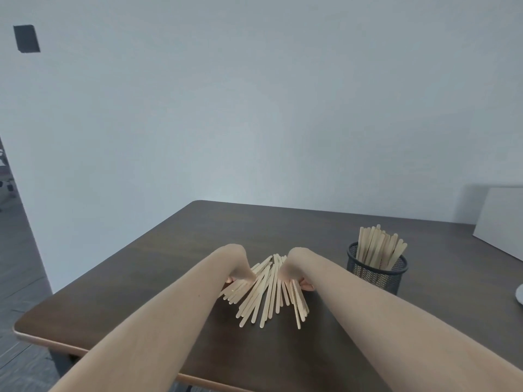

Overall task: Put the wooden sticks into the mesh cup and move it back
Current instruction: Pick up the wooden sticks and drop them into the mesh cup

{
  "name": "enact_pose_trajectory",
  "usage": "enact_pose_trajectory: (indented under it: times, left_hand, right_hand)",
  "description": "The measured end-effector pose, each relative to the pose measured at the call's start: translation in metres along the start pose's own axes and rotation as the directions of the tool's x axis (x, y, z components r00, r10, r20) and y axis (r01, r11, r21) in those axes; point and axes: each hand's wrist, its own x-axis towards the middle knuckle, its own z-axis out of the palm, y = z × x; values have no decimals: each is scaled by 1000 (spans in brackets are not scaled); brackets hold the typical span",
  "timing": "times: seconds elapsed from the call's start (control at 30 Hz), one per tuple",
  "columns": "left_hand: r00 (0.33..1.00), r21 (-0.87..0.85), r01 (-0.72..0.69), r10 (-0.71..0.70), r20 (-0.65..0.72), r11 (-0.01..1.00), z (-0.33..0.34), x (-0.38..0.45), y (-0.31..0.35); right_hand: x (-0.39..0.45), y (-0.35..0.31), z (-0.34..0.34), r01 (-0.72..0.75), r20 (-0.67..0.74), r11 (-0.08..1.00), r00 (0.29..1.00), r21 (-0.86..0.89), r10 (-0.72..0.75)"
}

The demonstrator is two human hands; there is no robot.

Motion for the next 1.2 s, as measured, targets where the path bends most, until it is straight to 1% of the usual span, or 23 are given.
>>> enact_pose_trajectory:
  times: [0.1,0.2,0.23,0.33,0.4,0.5,0.6,0.67,0.8,0.9,0.93,1.0,1.1,1.2]
  left_hand:
    - [1000,-15,-6,6,29,1000,-1,4,2]
    - [996,-60,38,-33,79,997,2,6,5]
    - [997,-62,47,-43,67,997,3,6,6]
    - [999,-29,32,-33,-30,999,6,5,7]
    - [999,-49,36,-37,-26,998,4,3,7]
    - [999,-161,47,-45,16,986,2,5,8]
    - [1000,-85,22,-22,-3,996,3,6,10]
    - [1000,-31,18,-19,-8,999,2,5,12]
    - [1000,25,15,-15,2,1000,3,7,14]
    - [997,190,26,-12,-78,981,8,5,16]
    - [996,213,35,-17,-88,976,10,6,16]
    - [996,236,40,-21,-84,971,10,7,17]
    - [997,256,30,-10,-79,966,10,11,16]
    - [996,304,31,-5,-87,952,11,14,15]
  right_hand:
    - [6,2,2,32,-24,999,999,6,-32]
    - [2,3,3,67,-47,997,997,-29,-68]
    - [0,2,3,72,-59,996,995,-61,-76]
    - [-2,0,8,76,-85,990,993,-120,-86]
    - [1,-1,14,74,-128,986,987,-151,-94]
    - [0,0,17,109,-167,977,976,-183,-140]
    - [-3,1,17,134,-181,971,968,-199,-171]
    - [-2,0,16,131,-192,976,968,-176,-165]
    - [2,4,16,151,-242,982,954,-116,-175]
    - [11,7,17,132,-270,989,952,-59,-143]
    - [11,8,18,125,-272,992,954,-8,-123]
    - [9,8,21,106,-272,990,959,91,-77]
    - [10,7,26,106,-327,974,944,202,-35]
    - [13,8,24,170,-371,959,925,228,-75]
